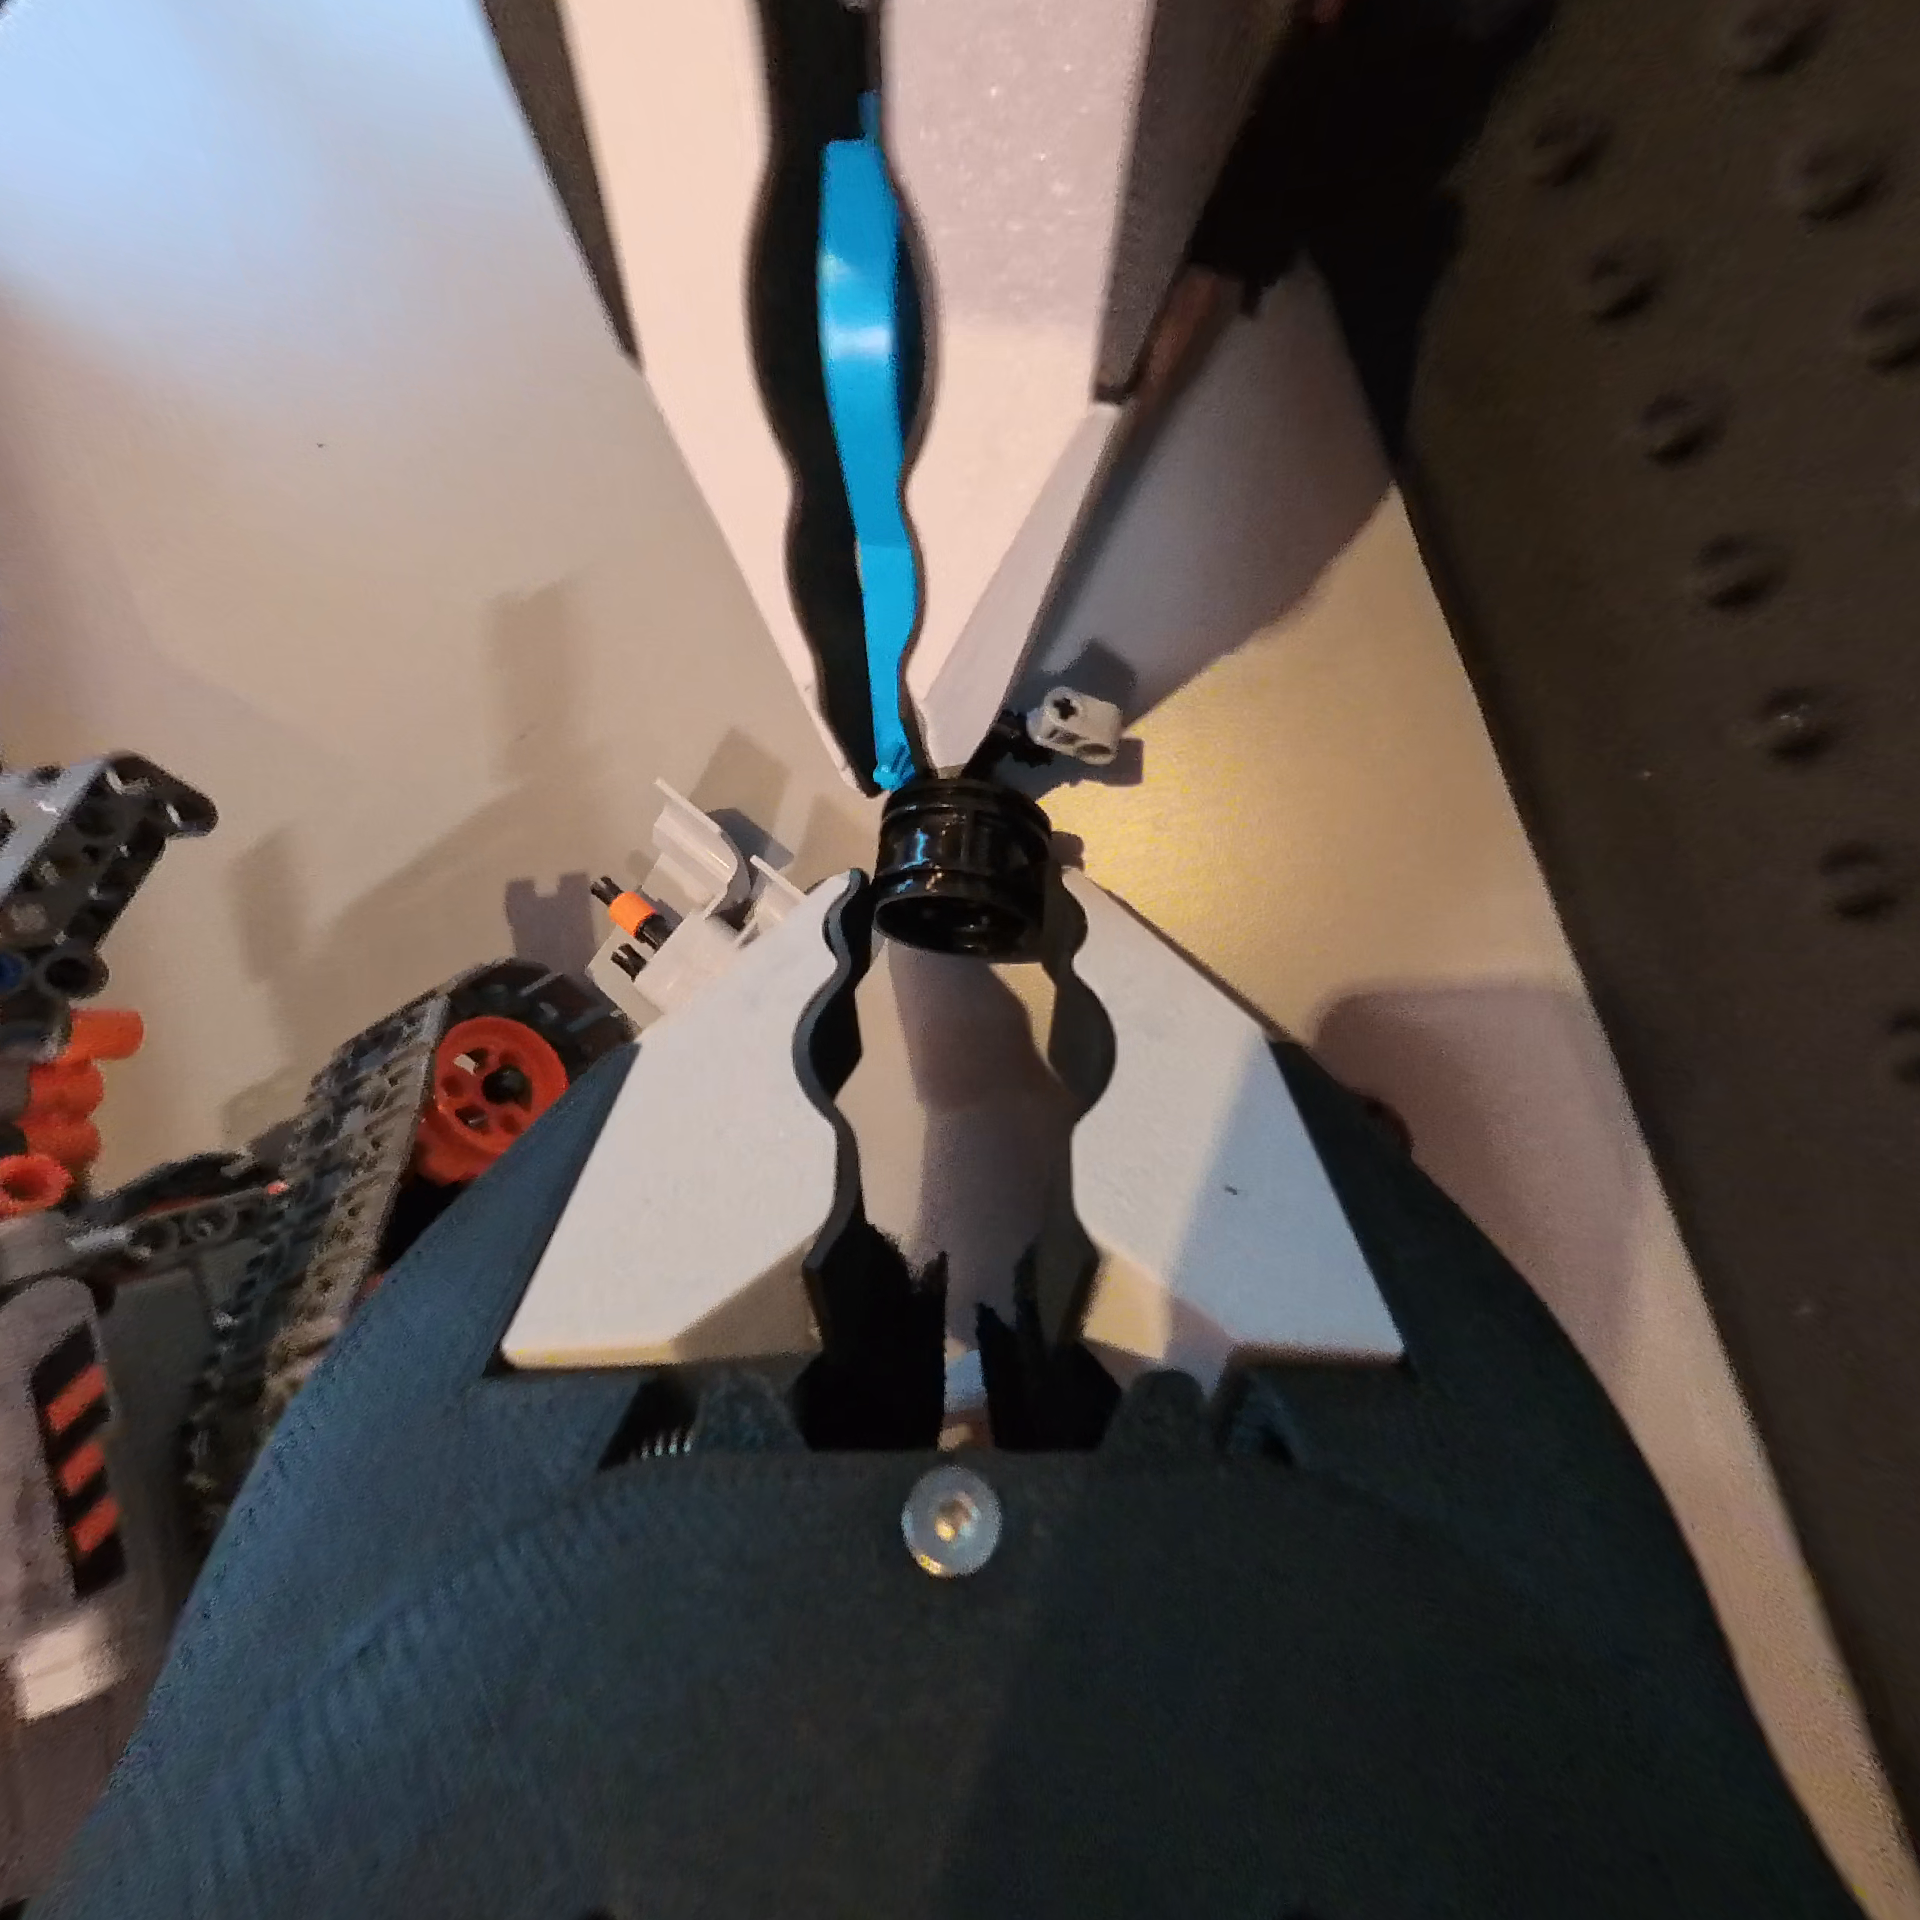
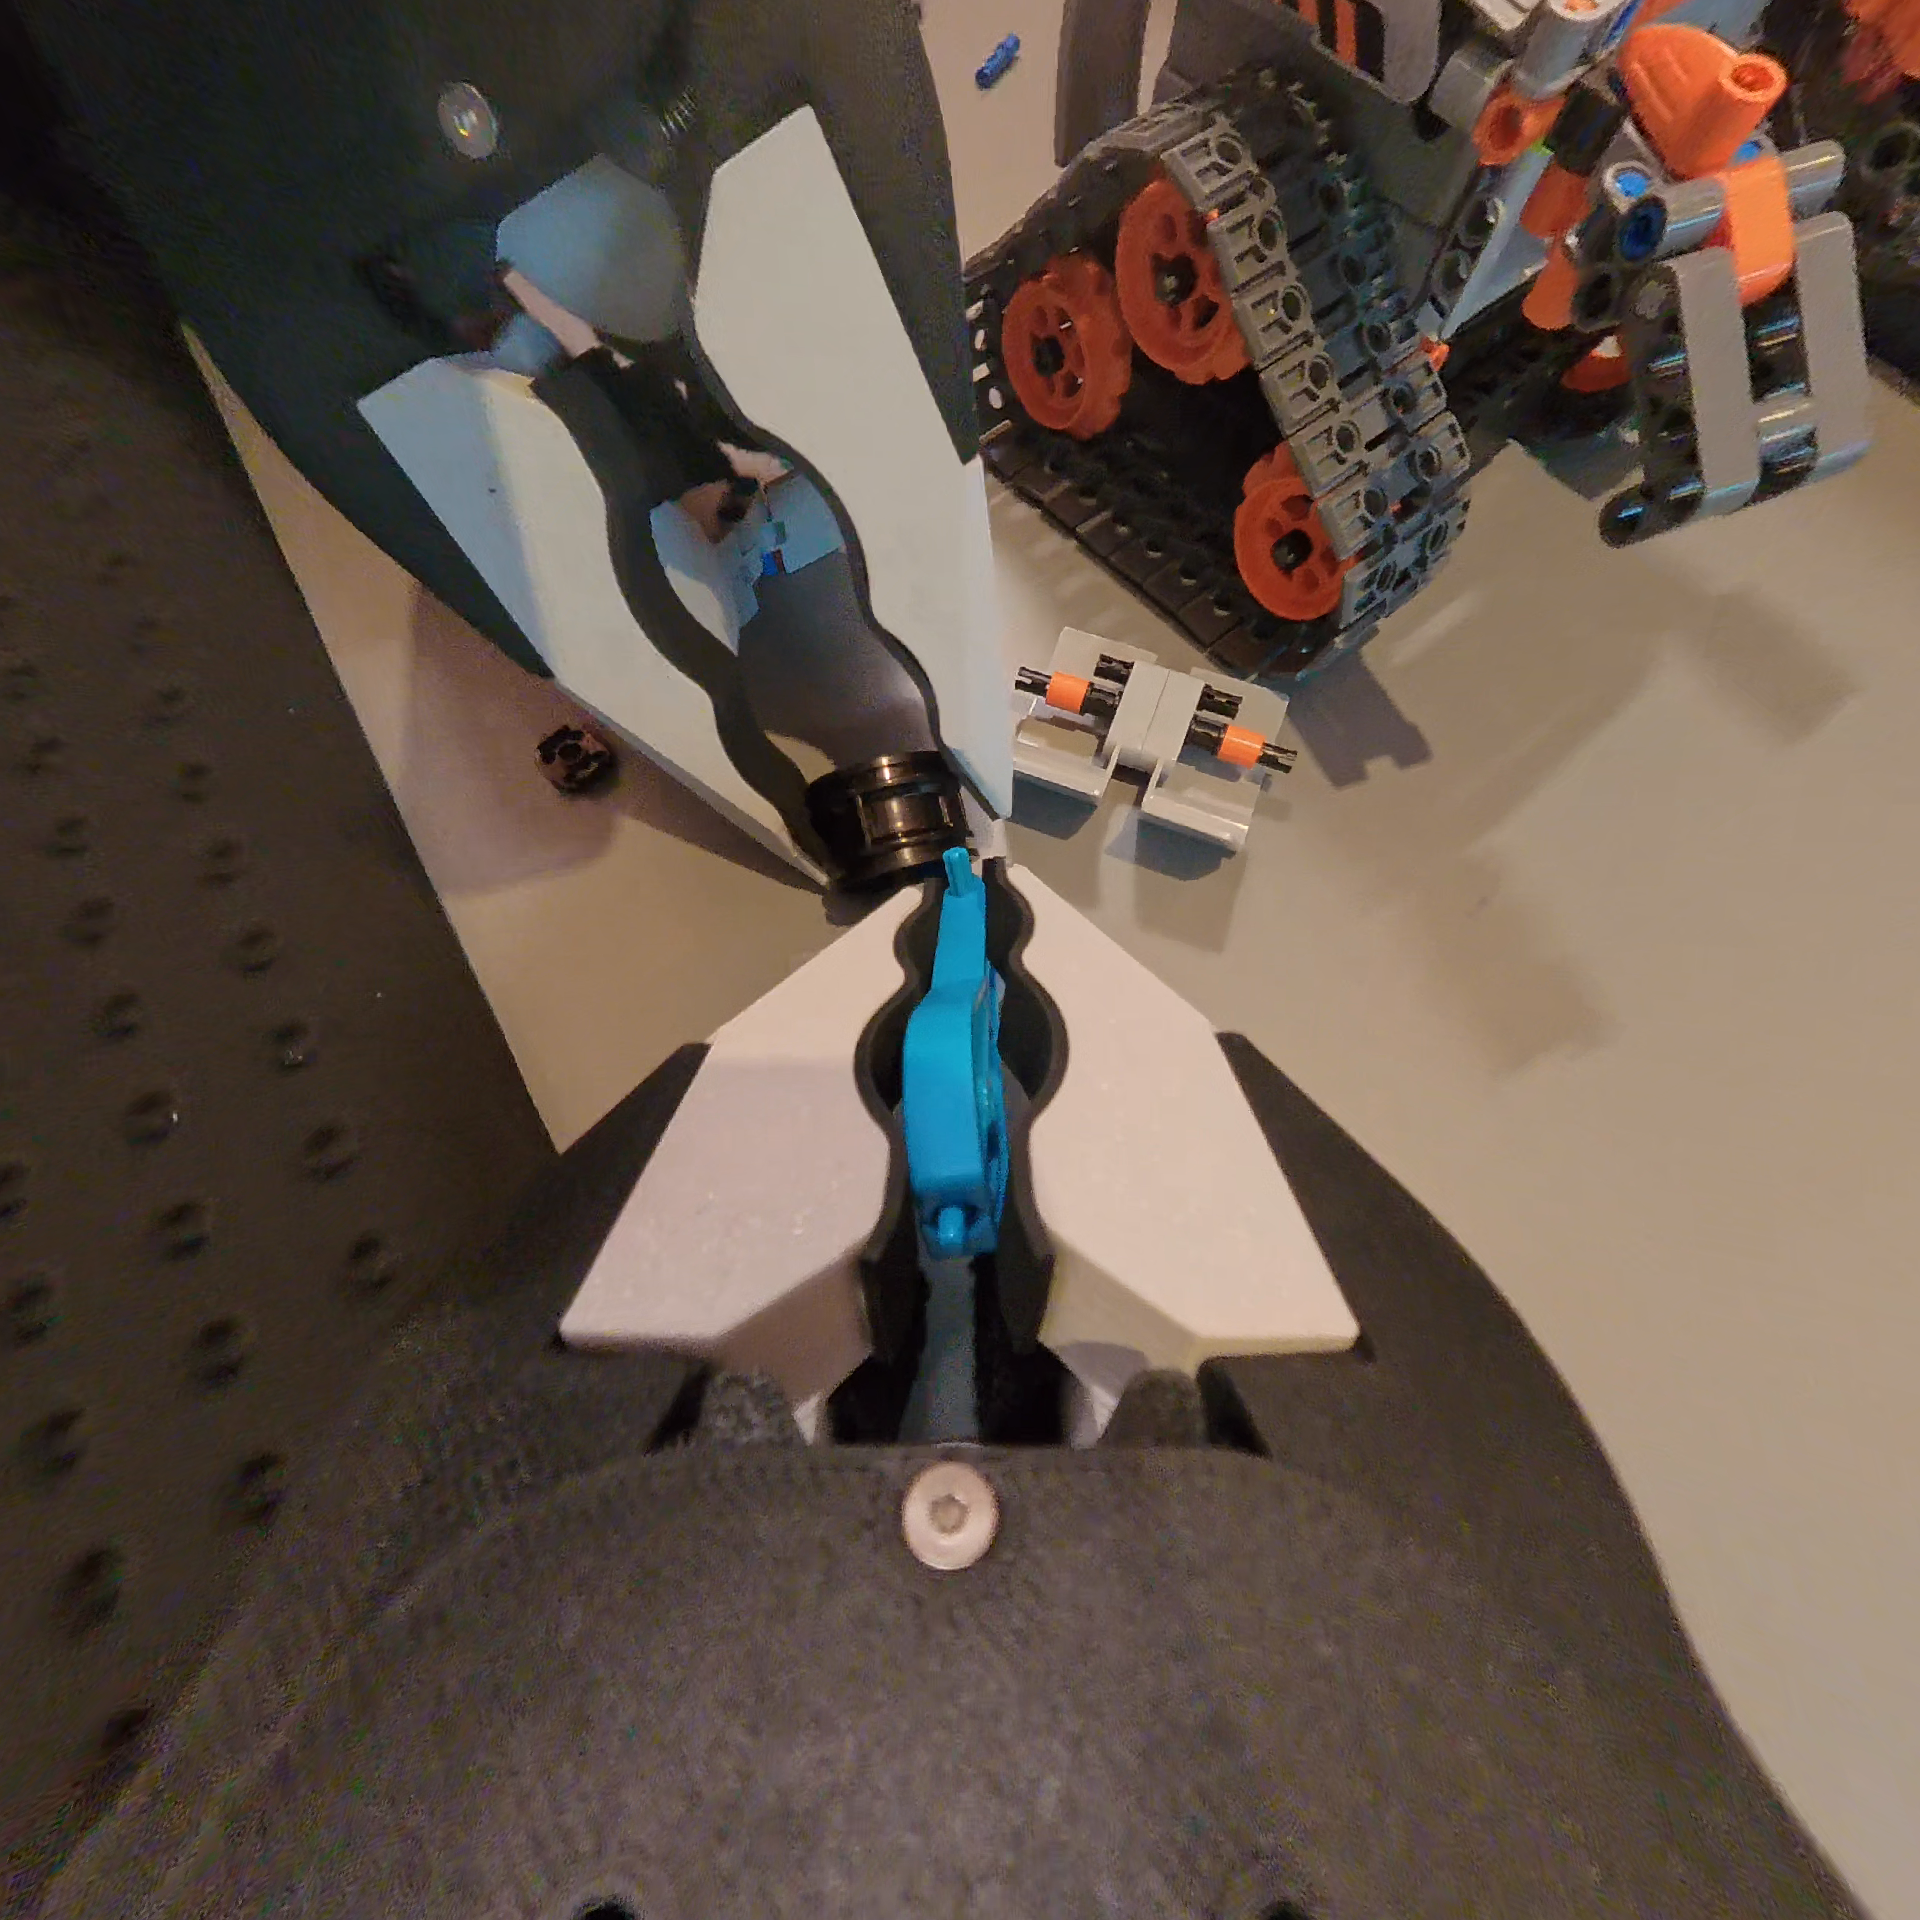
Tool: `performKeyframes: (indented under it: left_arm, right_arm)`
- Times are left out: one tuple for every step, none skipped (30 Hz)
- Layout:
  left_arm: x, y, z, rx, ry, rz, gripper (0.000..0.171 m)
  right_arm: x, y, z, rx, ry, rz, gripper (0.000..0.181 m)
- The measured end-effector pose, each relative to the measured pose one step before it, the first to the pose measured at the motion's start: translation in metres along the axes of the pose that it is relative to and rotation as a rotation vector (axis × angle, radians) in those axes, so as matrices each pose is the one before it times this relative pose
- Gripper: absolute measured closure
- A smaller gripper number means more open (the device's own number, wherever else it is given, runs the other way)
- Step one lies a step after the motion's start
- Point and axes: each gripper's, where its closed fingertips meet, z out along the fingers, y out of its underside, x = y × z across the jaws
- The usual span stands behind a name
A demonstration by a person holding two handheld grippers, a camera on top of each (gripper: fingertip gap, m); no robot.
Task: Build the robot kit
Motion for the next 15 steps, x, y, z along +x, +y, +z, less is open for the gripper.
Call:
performKeyframes:
  left_arm:
    - [-0.00093,0.00039,-0.00049,-0.00981,-0.0095,0.045,0.141]
    - [-0.00066,-0.00005,-0.00025,-0.01215,-0.0093,0.0162,0.141]
    - [-0.00042,-0.00043,-0.00022,-0.00427,-0.0171,0.021,0.141]
    - [-0.00054,-0.00053,-0.00027,-0.00056,-0.0249,0.0329,0.141]
    - [-0.00122,0.00005,-0.00035,-0.00832,-0.0248,0.0377,0.141]
    - [-0.00127,0.00009,-0.0005,-0.01474,-0.011,0.0168,0.141]
    - [-0.00161,0.00049,-0.0007,-0.01576,-0.0026,0.0013,0.141]
    - [0.00133,0.00166,-0.00069,-0.01995,0.026,0.0003,0.141]
    - [0.00052,-0.00108,-0.00231,0.00196,0.023,-0.0007,0.141]
    - [-0.00114,-0.0018,-0.00239,0.01231,0.012,-0.0097,0.141]
    - [0.00027,0.00085,-0.001,-0.00049,0.0205,-0.0115,0.141]
    - [0.00101,0.00194,-0.00007,-0.00559,0.0203,0.0001,0.141]
    - [-0.00035,-0.00018,-0.00009,0.00869,0.0018,0.015,0.14]
    - [0.0002,0.00084,0.00049,-0.00152,0.0054,0.0027,0.14]
    - [0.00285,0.00232,0.00116,-0.01315,0.024,-0.003,0.141]
  right_arm:
    - [0.00035,0.00002,0.00032,-0.0101,-0.006,-0.0117,0.175]
    - [0.0004,0.00001,0.00008,-0.014,-0.0016,-0.0164,0.175]
    - [0.00045,0.00005,-0.00024,-0.0059,-0.0055,-0.018,0.175]
    - [0.00055,-0.00024,-0.00011,0.012,-0.0163,-0.0029,0.175]
    - [0.00111,-0.00055,0.0,0.0212,-0.0136,0.0046,0.175]
    - [0.00102,-0.00081,-0.00024,0.011,-0.0006,-0.0032,0.175]
    - [0.00095,-0.00118,-0.00022,0.0091,0.0067,-0.0097,0.175]
    - [-0.00099,-0.00071,-0.00006,0.0042,-0.0086,-0.0037,0.175]
    - [-0.00122,-0.00085,-0.00076,0.0071,-0.0109,-0.0026,0.175]
    - [0.00047,-0.00127,-0.00141,0.0112,-0.0038,0.0059,0.175]
    - [0.00063,-0.00207,-0.00175,0.0166,-0.0028,0.0072,0.175]
    - [-0.00093,-0.00093,-0.00112,0.0085,-0.0105,0.0041,0.175]
    - [-0.00054,0.00038,-0.00002,-0.0015,-0.0056,0.0024,0.175]
    - [0.00003,0.00054,0.00059,-0.0047,0.0002,0.0022,0.174]
    - [-0.00013,0.00023,0.00011,-0.002,-0.0015,0.0011,0.174]
